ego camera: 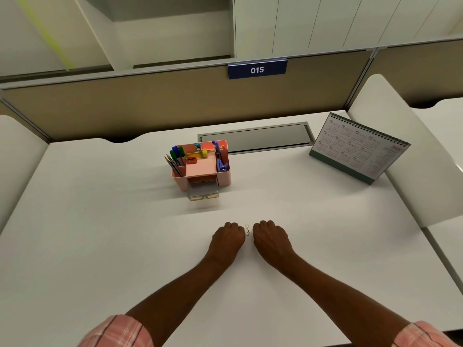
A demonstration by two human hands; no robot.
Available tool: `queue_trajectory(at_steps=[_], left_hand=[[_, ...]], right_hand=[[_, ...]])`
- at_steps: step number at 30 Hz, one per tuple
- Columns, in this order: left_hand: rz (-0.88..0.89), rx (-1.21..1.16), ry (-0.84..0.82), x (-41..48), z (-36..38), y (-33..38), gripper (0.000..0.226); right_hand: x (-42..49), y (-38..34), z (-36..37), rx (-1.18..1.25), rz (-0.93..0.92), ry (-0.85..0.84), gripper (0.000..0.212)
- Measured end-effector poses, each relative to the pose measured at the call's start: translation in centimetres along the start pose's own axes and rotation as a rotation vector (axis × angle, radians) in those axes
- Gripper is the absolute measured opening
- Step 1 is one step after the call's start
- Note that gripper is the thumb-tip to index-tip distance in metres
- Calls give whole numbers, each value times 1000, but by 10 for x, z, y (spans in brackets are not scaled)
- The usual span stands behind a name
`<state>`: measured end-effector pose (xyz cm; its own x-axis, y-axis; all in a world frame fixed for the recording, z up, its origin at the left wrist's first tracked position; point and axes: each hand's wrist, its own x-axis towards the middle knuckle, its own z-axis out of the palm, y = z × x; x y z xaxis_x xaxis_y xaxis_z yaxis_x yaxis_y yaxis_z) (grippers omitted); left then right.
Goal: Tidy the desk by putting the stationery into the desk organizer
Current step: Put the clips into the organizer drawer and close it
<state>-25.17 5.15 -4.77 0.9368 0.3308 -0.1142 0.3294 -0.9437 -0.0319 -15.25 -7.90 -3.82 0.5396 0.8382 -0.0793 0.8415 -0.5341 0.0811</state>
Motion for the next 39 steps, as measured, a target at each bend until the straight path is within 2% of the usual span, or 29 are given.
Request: queue_trajectory(at_steps=[4, 8, 10, 15, 18, 21, 23, 30, 35, 39], left_hand=[[-68, -68, 83, -1, -1, 1, 34], [-199, -276, 84, -8, 0, 1, 19], [-274, -384, 83, -11, -3, -1, 6], [-369, -611, 191, -9, -35, -24, 9], [-405, -590, 309, 4, -66, -51, 9], [-498, -493, 368, 24, -94, -79, 14], [-546, -434, 343, 38, -103, -95, 17], [-636, -304, 10, 80, -97, -122, 23], [-620, -282, -34, 91, -88, -122, 22], [-621, -277, -3, 94, -84, -120, 20]], right_hand=[[-1, 5, 9, 88, 82, 20, 28], [-7, 12, 18, 178, 142, 99, 2], [-9, 14, 22, 193, 136, 116, 9], [-11, 21, 28, 93, 84, 256, 16], [-15, 24, 30, 76, 62, 258, 28], [-19, 24, 30, 98, 59, 223, 30], [-20, 23, 29, 170, 85, 181, 32], [-18, 21, 27, 252, 166, 84, 35], [-19, 23, 26, 245, 144, 85, 36], [-20, 25, 25, 259, 132, 103, 35]])
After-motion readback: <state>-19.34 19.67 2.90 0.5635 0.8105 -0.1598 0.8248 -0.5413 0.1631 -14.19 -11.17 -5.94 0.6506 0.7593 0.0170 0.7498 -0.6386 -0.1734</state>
